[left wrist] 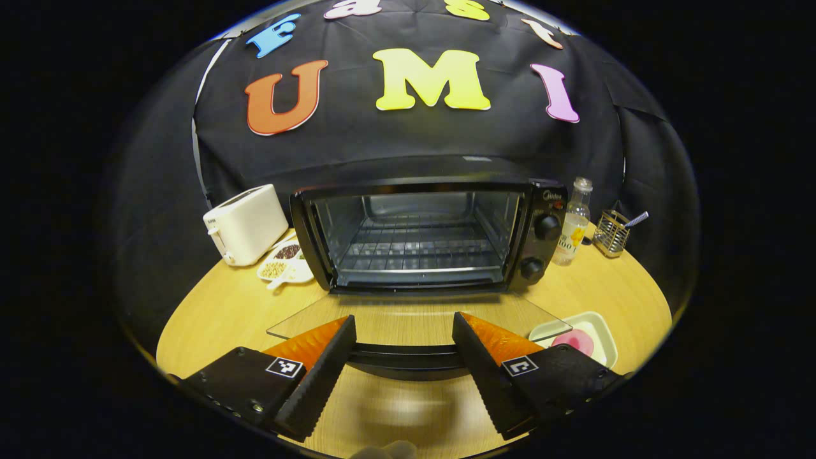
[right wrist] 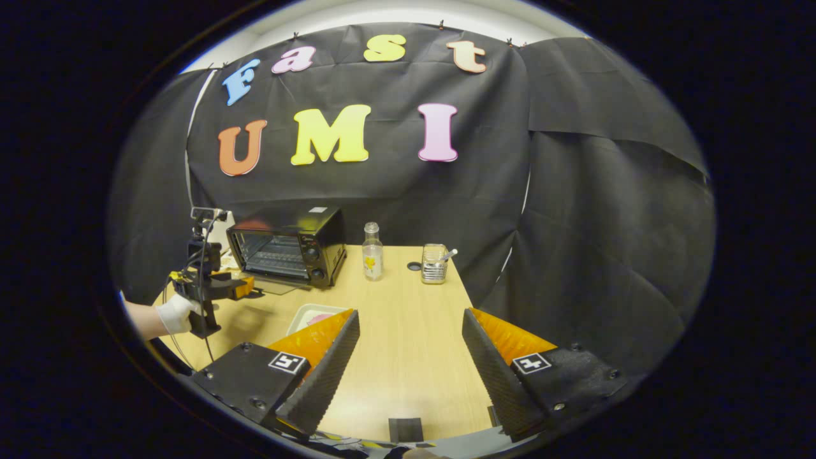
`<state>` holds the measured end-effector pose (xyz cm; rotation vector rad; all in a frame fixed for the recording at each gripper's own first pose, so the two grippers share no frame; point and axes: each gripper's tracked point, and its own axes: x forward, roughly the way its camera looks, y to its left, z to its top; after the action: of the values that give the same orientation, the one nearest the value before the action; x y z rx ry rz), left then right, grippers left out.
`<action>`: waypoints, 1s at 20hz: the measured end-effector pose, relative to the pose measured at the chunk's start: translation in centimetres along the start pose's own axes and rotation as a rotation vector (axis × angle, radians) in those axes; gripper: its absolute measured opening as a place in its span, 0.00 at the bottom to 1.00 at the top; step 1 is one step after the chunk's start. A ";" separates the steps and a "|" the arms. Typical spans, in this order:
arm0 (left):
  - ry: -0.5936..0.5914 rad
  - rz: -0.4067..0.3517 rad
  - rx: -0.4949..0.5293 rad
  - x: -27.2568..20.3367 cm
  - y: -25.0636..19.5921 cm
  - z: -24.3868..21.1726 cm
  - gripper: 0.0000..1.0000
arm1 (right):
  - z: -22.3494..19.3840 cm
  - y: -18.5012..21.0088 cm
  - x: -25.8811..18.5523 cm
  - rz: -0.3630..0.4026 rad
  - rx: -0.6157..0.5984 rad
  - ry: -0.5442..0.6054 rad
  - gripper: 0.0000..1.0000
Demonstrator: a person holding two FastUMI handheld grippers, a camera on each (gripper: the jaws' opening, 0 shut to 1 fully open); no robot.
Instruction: Open the electric oven with the left hand, put the food in, and close the electric oven.
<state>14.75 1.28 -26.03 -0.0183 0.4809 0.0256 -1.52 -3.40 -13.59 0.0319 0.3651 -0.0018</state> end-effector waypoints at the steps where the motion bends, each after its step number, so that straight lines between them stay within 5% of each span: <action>1: 0.008 0.003 0.011 0.1 0.0 -0.8 0.98 | -0.3 0.2 -0.1 0.000 -0.004 0.007 1.00; 6: 0.072 0.006 0.018 1.0 -0.4 -4.5 0.97 | -1.3 0.4 -0.6 -0.005 -0.014 0.029 1.00; 12: 0.003 0.031 0.023 0.7 0.1 -3.2 0.98 | -2.4 0.5 -0.3 -0.002 -0.015 0.059 1.00; 17: -0.094 0.020 0.025 -4.4 -0.1 -0.2 0.97 | -3.4 1.3 3.6 0.052 0.007 0.097 1.00; 20: -0.148 0.012 0.032 -9.5 -0.2 1.4 0.97 | -4.9 3.5 8.1 0.136 0.027 0.169 0.92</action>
<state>6.93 0.93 -20.40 0.0179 0.3333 0.0305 4.29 0.25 -20.98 0.0843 0.5311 0.1315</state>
